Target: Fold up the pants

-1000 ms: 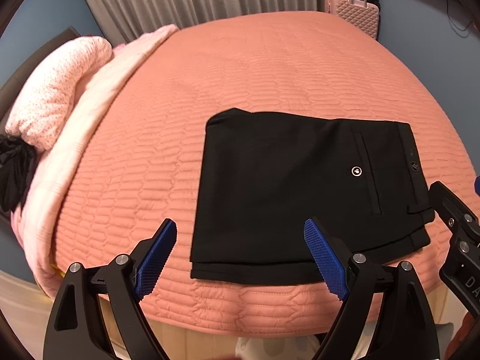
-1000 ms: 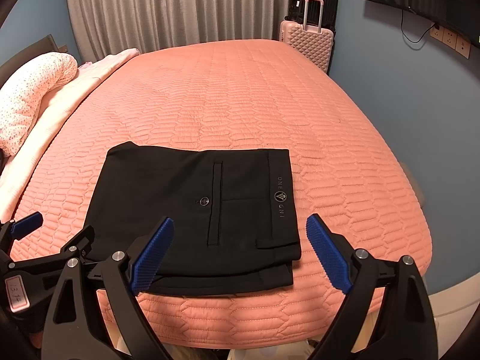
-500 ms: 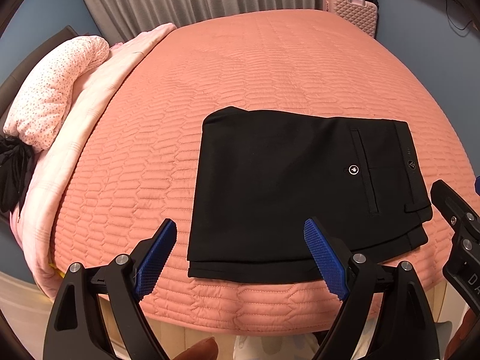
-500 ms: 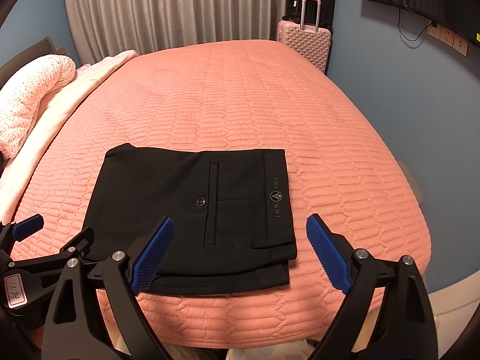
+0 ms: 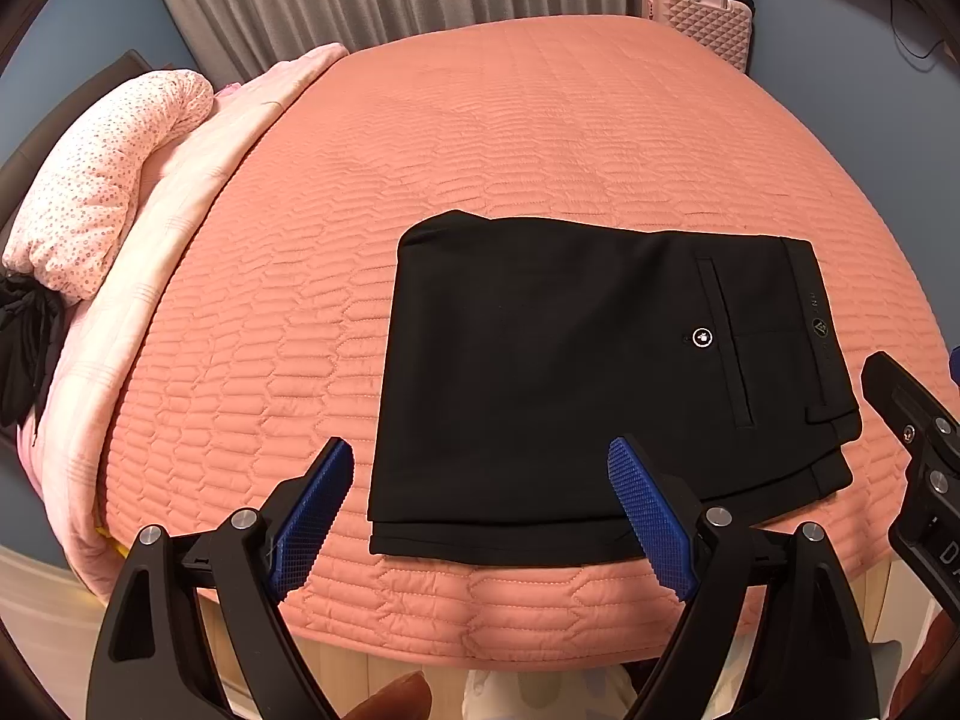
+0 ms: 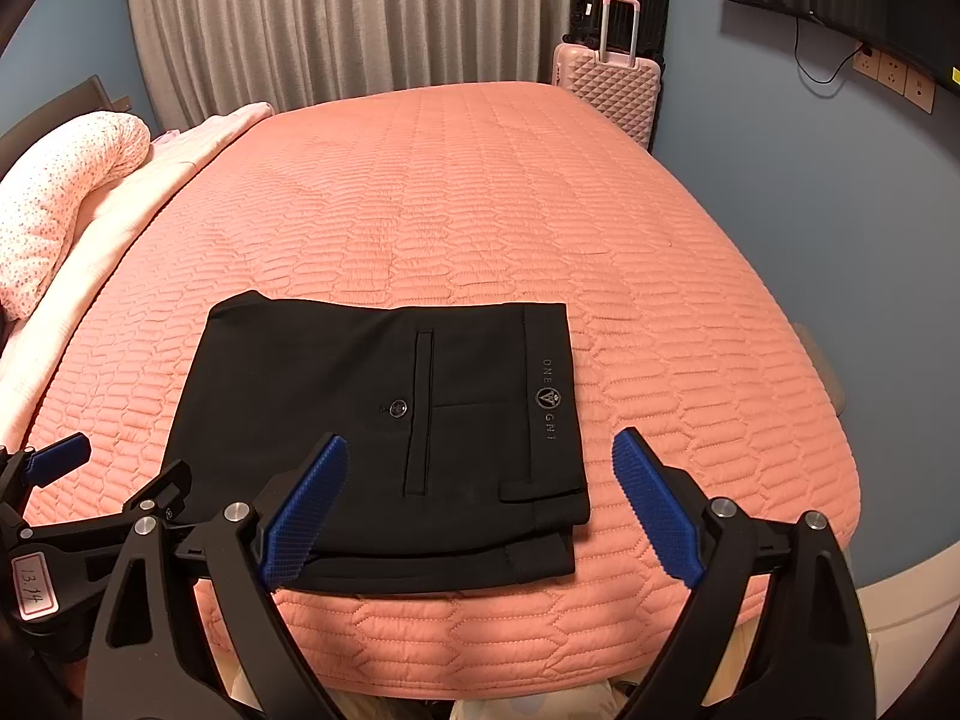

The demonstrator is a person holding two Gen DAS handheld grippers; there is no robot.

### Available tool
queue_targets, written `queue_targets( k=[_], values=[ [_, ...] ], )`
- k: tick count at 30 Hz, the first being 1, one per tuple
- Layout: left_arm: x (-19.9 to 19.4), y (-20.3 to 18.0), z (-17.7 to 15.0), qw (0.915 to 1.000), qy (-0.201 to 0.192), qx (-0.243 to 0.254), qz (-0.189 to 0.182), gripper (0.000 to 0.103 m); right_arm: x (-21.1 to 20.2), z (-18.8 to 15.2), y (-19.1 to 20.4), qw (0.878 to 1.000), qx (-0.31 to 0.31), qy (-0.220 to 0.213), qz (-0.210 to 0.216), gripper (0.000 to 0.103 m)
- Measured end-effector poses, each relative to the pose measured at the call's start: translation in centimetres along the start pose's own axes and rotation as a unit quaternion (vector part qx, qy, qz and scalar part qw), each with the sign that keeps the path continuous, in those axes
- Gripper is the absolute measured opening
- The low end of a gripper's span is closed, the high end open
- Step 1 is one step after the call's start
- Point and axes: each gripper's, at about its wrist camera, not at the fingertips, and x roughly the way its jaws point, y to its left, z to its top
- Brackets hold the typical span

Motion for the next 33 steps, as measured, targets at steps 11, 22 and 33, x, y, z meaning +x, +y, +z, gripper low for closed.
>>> queue_targets(
  k=[11, 22, 33],
  values=[
    [0.5, 0.0, 0.1, 1.0000, 0.007, -0.004, -0.001, 0.085, 0.2, 0.2, -0.1, 1.000, 0.001, 0.003, 0.002, 0.088],
    [1.8, 0.0, 0.6, 0.9998, 0.017, -0.003, -0.013, 0.085, 1.3, 0.4, -0.3, 1.000, 0.005, 0.009, -0.001, 0.088],
    [3.0, -0.7, 1.1, 0.9996, 0.025, -0.001, -0.015, 0.085, 2.4, 0.5, -0.5, 1.000, 0.009, 0.014, -0.002, 0.088]
  ],
)
